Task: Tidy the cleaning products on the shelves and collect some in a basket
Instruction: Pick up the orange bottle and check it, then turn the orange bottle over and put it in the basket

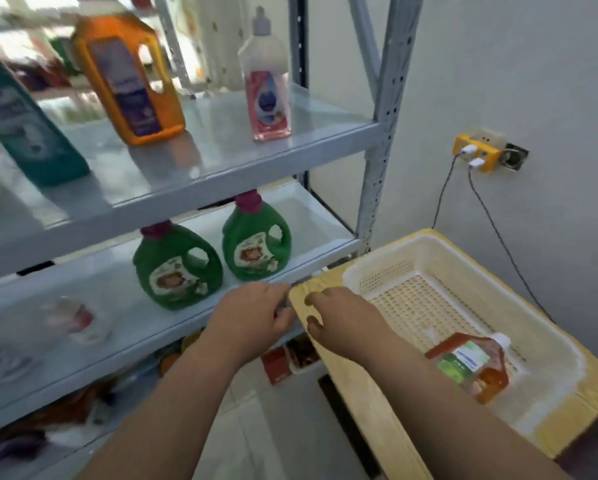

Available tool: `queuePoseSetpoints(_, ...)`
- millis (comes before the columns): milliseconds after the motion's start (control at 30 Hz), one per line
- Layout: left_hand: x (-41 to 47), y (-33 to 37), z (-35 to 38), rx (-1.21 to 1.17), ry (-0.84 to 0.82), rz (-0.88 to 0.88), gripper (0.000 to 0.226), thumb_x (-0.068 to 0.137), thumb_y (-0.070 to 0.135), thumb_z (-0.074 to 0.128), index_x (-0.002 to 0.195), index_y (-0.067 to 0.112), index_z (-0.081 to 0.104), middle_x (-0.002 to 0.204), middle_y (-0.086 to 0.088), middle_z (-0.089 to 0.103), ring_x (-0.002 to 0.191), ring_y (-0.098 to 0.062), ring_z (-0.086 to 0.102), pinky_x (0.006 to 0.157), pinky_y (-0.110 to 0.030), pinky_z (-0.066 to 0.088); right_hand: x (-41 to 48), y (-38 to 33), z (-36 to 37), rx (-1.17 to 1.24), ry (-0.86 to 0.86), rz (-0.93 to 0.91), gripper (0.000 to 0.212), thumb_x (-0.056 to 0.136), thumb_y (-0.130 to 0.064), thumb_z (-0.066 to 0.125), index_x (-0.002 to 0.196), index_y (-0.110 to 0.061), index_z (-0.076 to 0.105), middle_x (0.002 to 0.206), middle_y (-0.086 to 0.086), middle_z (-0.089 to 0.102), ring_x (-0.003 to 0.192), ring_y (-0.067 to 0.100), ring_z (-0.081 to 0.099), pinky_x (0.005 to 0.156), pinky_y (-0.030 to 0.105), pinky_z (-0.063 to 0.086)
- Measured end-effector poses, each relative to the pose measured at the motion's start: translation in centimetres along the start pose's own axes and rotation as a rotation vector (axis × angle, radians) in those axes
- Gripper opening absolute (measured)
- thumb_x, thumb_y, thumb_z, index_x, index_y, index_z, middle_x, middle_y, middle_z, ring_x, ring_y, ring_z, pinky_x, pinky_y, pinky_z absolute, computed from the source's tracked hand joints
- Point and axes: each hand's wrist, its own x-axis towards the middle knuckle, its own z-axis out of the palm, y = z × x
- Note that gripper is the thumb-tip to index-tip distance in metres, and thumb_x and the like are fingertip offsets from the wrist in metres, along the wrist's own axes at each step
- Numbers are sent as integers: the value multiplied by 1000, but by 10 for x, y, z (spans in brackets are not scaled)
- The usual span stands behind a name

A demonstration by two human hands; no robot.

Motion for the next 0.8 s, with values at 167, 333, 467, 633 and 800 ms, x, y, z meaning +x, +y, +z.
queuePoseSetpoints(167, -45, -69, -68, 34, 146, -115, 45, 97, 43, 53, 139, 25, 57, 125, -1, 67, 112, -24, 61, 89, -39, 52, 45, -89, -24, 20, 78, -165, 33, 99, -34, 54, 125, -17, 63, 120, 7, 65, 112, 29, 59, 84, 41, 51)
queuePoseSetpoints(333, -73, -120, -117, 50, 249, -141, 33, 95, 39, 55, 126, 27, 63, 114, 1, 69, 101, -23, 62, 83, -38, 52, 82, -149, -48, 61, 217, -247, 28, 99, -33, 55, 121, -20, 66, 111, 3, 67, 104, 24, 60, 81, 39, 52)
queuePoseSetpoints(467, -78, -147, -133, 14, 269, -176, 39, 98, 40, 56, 135, 27, 58, 127, 1, 65, 110, -22, 60, 92, -37, 49, 109, -176, -61, 75, 284, -274, 27, 99, -31, 59, 120, -19, 69, 116, 2, 69, 108, 22, 60, 88, 36, 50)
queuePoseSetpoints(633, -45, -174, -147, -17, 317, -212, 40, 99, 39, 55, 138, 29, 55, 132, 3, 61, 115, -18, 56, 95, -38, 49, 157, -187, -82, 51, 321, -331, 22, 97, -28, 60, 114, -17, 69, 106, 2, 67, 101, 22, 59, 83, 35, 47)
queuePoseSetpoints(800, 25, -203, -147, -10, 215, -334, 46, 97, 40, 53, 141, 30, 51, 140, -4, 56, 124, -25, 54, 100, -42, 48, 229, -174, -93, 17, 256, -333, 27, 99, -30, 57, 123, -20, 66, 119, 3, 64, 111, 22, 57, 86, 32, 41)
